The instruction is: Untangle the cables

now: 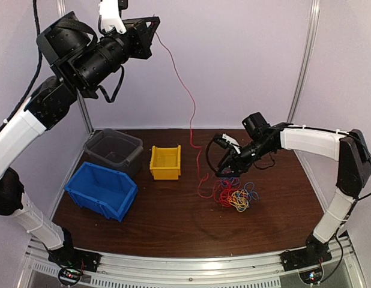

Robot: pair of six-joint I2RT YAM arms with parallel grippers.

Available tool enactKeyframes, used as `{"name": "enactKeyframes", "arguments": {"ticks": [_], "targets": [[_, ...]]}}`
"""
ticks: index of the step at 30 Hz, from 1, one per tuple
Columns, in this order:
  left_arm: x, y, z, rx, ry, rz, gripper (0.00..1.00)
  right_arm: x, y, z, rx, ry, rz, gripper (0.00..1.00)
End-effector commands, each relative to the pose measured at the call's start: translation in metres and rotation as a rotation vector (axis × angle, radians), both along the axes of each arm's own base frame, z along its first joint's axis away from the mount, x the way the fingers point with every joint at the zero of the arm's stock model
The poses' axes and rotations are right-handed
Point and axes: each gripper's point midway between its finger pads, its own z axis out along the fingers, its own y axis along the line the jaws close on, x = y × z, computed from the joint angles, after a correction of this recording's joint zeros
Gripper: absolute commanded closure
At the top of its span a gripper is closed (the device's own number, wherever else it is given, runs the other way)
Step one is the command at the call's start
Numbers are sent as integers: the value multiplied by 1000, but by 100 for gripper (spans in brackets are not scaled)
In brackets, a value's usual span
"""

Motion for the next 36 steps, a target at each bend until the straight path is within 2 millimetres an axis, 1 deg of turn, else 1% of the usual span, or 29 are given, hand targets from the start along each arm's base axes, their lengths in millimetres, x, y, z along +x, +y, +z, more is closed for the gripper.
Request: {"name": "enactKeyframes", "arguments": {"ticks": [1,2,5,7,10,13,15,16,18,20,22,25,26,31,32,34,36], "targets": [[-7,21,28,-53,-56,32,100,-10,28,2,34,-67,78,34],[-8,24,30,-55,-61,38,100,-14,33,1,31,-72,103,34],[-9,31,34,-67,-66,54,100,-26,45,-10,3,-85,176,33],[-11,35,37,-73,-69,54,100,-24,49,-13,9,-106,173,34],[-13,39,38,-79,-69,55,100,-10,55,-10,28,-147,128,35],[-14,44,40,-86,-67,59,100,1,59,-1,62,-208,87,38],[-15,46,40,-88,-65,62,100,8,61,6,81,-235,55,41],[-15,48,41,-89,-63,64,100,14,61,7,75,-246,28,45],[-15,50,41,-93,-59,67,100,26,59,8,51,-267,-26,52],[-17,53,42,-98,-59,66,100,36,55,9,34,-309,-83,57],[-18,53,43,-104,-59,60,100,48,49,7,1,-334,-163,63],[-19,55,44,-111,-56,55,100,60,44,6,-33,-335,-238,67],[-18,55,43,-111,-55,57,100,61,44,5,-37,-323,-242,67],[-18,54,40,-109,-49,51,100,45,46,-3,-37,-245,-200,70],[-19,54,40,-110,-48,46,100,44,45,-3,-33,-251,-195,69],[-19,53,39,-114,-45,40,100,43,45,-2,-23,-278,-186,61],[-19,53,39,-114,-43,40,100,39,51,-1,3,-285,-142,56]]}}
